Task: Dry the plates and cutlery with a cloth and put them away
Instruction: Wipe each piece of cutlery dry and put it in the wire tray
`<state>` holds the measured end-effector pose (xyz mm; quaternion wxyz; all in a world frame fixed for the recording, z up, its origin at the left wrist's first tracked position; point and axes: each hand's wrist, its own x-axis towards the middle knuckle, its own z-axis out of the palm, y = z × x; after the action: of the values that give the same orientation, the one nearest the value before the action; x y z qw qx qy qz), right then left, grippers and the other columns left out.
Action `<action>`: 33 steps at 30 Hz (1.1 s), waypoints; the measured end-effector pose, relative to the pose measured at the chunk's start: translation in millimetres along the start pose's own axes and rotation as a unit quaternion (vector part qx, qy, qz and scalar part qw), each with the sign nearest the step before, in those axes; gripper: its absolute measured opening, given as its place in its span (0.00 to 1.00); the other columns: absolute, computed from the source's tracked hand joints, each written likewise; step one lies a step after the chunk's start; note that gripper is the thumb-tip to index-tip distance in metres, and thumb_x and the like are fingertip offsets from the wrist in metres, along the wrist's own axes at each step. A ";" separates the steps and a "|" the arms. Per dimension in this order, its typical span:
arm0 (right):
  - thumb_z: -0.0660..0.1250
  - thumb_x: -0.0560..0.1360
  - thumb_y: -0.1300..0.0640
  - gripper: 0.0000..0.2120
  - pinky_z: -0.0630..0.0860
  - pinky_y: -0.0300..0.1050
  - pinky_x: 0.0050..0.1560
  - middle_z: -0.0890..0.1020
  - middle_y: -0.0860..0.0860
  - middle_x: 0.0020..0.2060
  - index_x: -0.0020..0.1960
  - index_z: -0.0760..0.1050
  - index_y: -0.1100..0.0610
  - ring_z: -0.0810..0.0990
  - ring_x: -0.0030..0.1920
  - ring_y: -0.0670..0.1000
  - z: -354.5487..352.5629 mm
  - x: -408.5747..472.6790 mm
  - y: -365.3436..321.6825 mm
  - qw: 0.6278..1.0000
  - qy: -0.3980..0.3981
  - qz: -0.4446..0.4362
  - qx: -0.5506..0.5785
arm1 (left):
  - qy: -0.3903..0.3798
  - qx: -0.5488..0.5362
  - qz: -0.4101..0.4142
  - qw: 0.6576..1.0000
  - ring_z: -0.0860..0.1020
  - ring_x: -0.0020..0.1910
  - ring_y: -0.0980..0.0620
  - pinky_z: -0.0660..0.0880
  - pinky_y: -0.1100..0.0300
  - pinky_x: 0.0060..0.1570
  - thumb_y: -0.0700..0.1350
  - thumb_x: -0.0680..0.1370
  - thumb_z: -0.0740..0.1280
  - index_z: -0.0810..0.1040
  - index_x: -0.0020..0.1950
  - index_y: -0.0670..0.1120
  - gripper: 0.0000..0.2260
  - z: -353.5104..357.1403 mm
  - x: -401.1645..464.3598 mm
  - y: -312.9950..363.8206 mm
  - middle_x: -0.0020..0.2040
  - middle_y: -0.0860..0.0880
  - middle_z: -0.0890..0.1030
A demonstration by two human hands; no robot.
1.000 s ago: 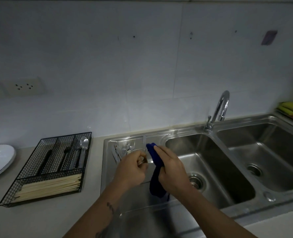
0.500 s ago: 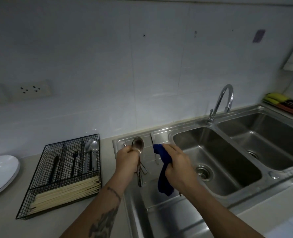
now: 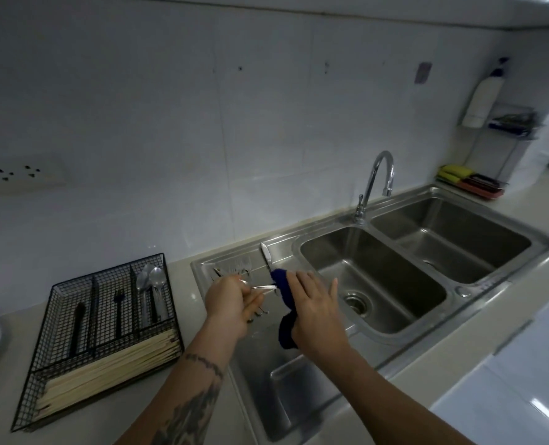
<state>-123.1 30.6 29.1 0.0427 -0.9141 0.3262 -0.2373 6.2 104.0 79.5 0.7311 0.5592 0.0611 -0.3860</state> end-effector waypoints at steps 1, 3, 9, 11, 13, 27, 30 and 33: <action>0.73 0.63 0.64 0.39 0.52 0.70 0.70 0.73 0.55 0.66 0.72 0.64 0.56 0.69 0.69 0.59 -2.8 -2.1 6.5 1.000 -0.005 0.013 -0.003 | -0.002 0.001 -0.001 1.000 0.81 0.41 0.43 0.80 0.53 0.39 0.28 0.77 0.58 0.76 0.55 0.39 0.12 -1.8 -2.1 0.2 0.45 0.39 0.78; 0.72 0.63 0.64 0.40 0.52 0.70 0.70 0.73 0.55 0.66 0.73 0.64 0.57 0.69 0.69 0.58 -9.0 -6.0 9.3 1.000 -0.008 0.013 -0.003 | -0.017 0.004 -0.018 1.000 0.81 0.42 0.43 0.79 0.54 0.39 0.28 0.77 0.57 0.77 0.53 0.40 0.13 -3.3 -8.4 -3.7 0.45 0.40 0.78; 0.73 0.66 0.58 0.33 0.72 0.61 0.61 0.74 0.50 0.58 0.69 0.67 0.51 0.72 0.58 0.53 -21.2 -6.8 16.7 0.999 0.008 -0.053 0.009 | -0.086 -0.005 -0.067 0.994 0.80 0.42 0.42 0.83 0.54 0.40 0.26 0.76 0.57 0.73 0.46 0.39 0.11 8.9 -19.0 -5.0 0.42 0.40 0.76; 0.74 0.66 0.56 0.31 0.76 0.52 0.49 0.74 0.50 0.54 0.67 0.68 0.50 0.72 0.52 0.52 -24.4 -7.4 26.1 0.999 0.009 -0.027 0.044 | -0.124 -0.008 -0.071 0.990 0.80 0.44 0.41 0.83 0.53 0.44 0.26 0.76 0.58 0.73 0.45 0.40 0.10 9.2 -20.2 -7.0 0.42 0.40 0.76; 0.72 0.67 0.61 0.28 0.75 0.51 0.44 0.75 0.51 0.52 0.65 0.70 0.51 0.73 0.48 0.53 -25.2 -7.0 29.7 0.998 0.021 -0.011 0.060 | -0.185 0.003 -0.058 0.981 0.80 0.48 0.41 0.81 0.53 0.50 0.31 0.78 0.61 0.75 0.46 0.38 0.05 9.2 -21.1 -9.3 0.45 0.38 0.78; 0.74 0.64 0.61 0.40 0.61 0.67 0.68 0.72 0.56 0.67 0.73 0.64 0.56 0.72 0.65 0.60 -11.5 -13.9 22.9 0.996 0.014 -0.079 -0.042 | -0.026 0.046 0.020 0.998 0.81 0.39 0.49 0.74 0.61 0.33 0.49 0.76 0.73 0.82 0.53 0.42 0.11 -8.5 1.8 -13.3 0.42 0.44 0.85; 0.75 0.61 0.62 0.42 0.60 0.67 0.68 0.72 0.57 0.67 0.73 0.64 0.56 0.71 0.66 0.60 -9.9 -12.6 16.5 0.996 -0.007 -0.083 -0.041 | -0.004 0.042 0.002 0.999 0.77 0.33 0.51 0.73 0.60 0.31 0.49 0.76 0.73 0.81 0.51 0.41 0.12 -17.0 5.4 -14.5 0.44 0.41 0.85; 0.76 0.60 0.63 0.41 0.64 0.67 0.67 0.73 0.57 0.66 0.72 0.66 0.56 0.72 0.65 0.60 -4.8 -8.1 -4.9 0.989 -0.006 -0.142 -0.037 | -0.005 0.011 -0.007 1.000 0.78 0.32 0.51 0.74 0.60 0.33 0.47 0.77 0.72 0.80 0.52 0.40 0.10 -17.3 8.4 -10.4 0.42 0.43 0.84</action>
<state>-128.0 39.8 31.2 -0.0231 -0.9534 0.2015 -0.2234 11.4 114.0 60.7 0.7224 0.5650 0.0565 -0.3947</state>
